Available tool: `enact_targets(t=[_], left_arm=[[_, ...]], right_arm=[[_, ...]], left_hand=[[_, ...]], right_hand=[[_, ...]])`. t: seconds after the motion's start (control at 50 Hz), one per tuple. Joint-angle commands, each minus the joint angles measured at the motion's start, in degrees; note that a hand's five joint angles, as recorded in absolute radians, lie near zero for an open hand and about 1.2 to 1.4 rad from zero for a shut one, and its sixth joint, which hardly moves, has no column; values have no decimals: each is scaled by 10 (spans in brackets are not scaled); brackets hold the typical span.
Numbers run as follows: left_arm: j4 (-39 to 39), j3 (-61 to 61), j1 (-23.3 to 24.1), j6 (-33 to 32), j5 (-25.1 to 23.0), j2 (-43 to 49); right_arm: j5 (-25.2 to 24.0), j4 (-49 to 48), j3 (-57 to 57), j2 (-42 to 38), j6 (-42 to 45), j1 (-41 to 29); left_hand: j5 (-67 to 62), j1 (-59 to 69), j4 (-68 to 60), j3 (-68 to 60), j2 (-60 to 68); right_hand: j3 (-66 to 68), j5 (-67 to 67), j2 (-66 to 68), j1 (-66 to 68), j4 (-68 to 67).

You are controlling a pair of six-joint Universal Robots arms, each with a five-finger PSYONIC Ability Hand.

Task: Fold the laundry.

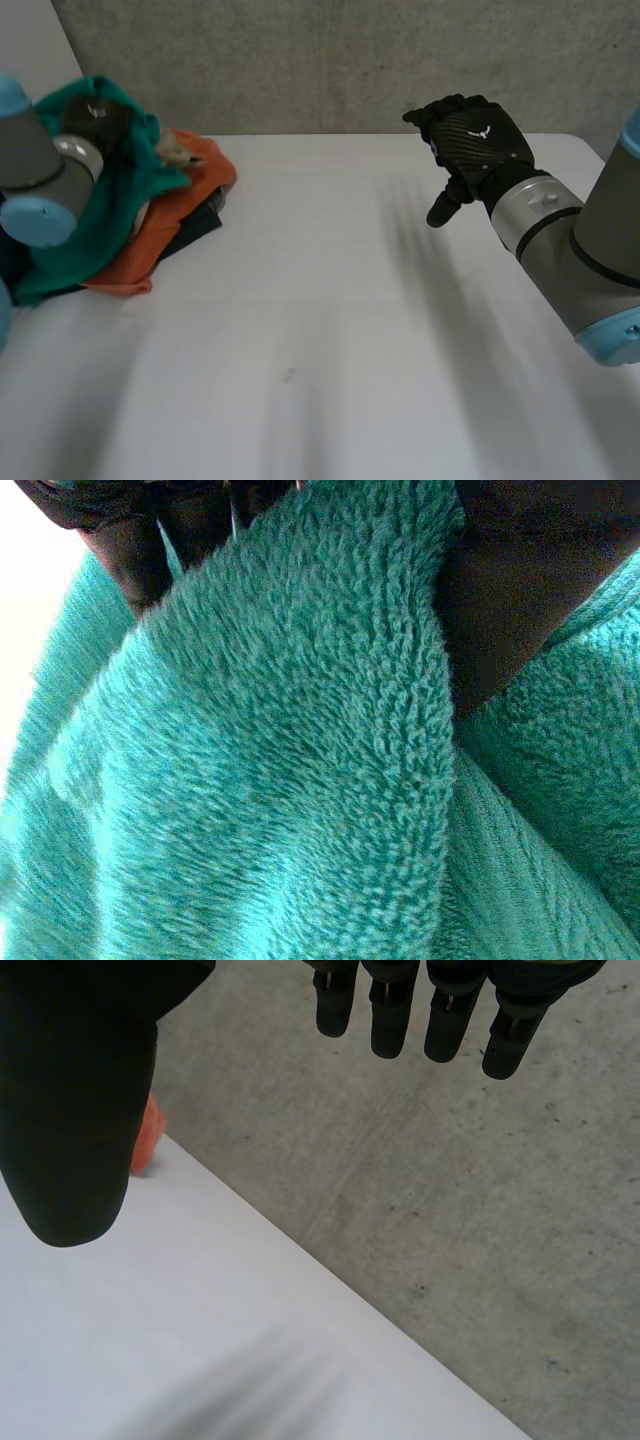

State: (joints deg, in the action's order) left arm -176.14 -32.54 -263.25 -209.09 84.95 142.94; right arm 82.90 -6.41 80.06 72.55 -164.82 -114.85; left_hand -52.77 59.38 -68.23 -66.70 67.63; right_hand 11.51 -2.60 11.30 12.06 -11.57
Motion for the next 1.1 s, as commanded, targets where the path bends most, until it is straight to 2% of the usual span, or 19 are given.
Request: enact_targets(t=[0.02,0.1,0.2,0.28,0.38,0.46,0.54,0.72,0.86,0.88,0.92,0.94,1.0,1.1], left_arm=[[-73,-95,40,51,-38,-159],[-93,-131,59,56,-58,-222],[-89,-157,82,49,-62,-255],[-89,-166,81,30,-58,-243],[-85,-179,55,-15,-51,-197],[-65,-213,65,-13,-66,-191],[-66,-232,111,24,-80,-205],[-62,-251,239,152,-58,-226],[-40,-277,301,185,-28,-206],[-28,-283,310,189,-22,-196],[-11,-285,319,196,-20,-187],[7,-285,327,202,-21,-178],[40,-280,332,206,-25,-173],[88,-276,308,186,-21,-201]], right_arm=[[-1,0,-3,3,-2,9],[-1,2,-3,3,-1,8],[-1,3,-3,10,-1,9],[-1,3,-2,14,-2,11],[-5,3,-1,18,-2,12],[-6,4,-3,20,-2,16],[-6,4,-6,20,-2,23],[-5,4,-22,22,-2,56],[-5,13,-39,12,-8,74],[-5,17,-41,10,-9,75],[-5,24,-45,6,-9,77],[-5,30,-49,1,-8,79],[-4,41,-54,-8,-7,78],[-2,73,-66,-19,-9,73]], left_hand=[[-172,206,-118,-133,124],[-172,206,-118,-133,124],[-172,206,-118,-133,124],[-172,206,-118,-133,124],[-172,206,-118,-133,124],[-172,206,-118,-133,124],[-172,206,-118,-133,124],[-172,206,-118,-133,124],[-172,206,-118,-133,124],[-149,183,-95,-110,101],[-18,52,36,21,-30],[192,-158,247,231,-241],[496,-462,551,535,-545],[528,-494,582,567,-576]], right_hand=[[-15,26,-13,-21,16],[-15,26,-13,-21,16],[-15,26,-13,-21,16],[-15,26,-13,-21,16],[-15,26,-13,-21,16],[-15,26,-13,-21,16],[-15,26,-13,-21,16],[-15,26,-13,-21,16],[-15,26,-13,-21,16],[-15,26,-13,-21,16],[-15,26,-13,-21,16],[-15,26,-13,-21,16],[-15,26,-13,-21,16],[-15,26,-13,-21,16]])
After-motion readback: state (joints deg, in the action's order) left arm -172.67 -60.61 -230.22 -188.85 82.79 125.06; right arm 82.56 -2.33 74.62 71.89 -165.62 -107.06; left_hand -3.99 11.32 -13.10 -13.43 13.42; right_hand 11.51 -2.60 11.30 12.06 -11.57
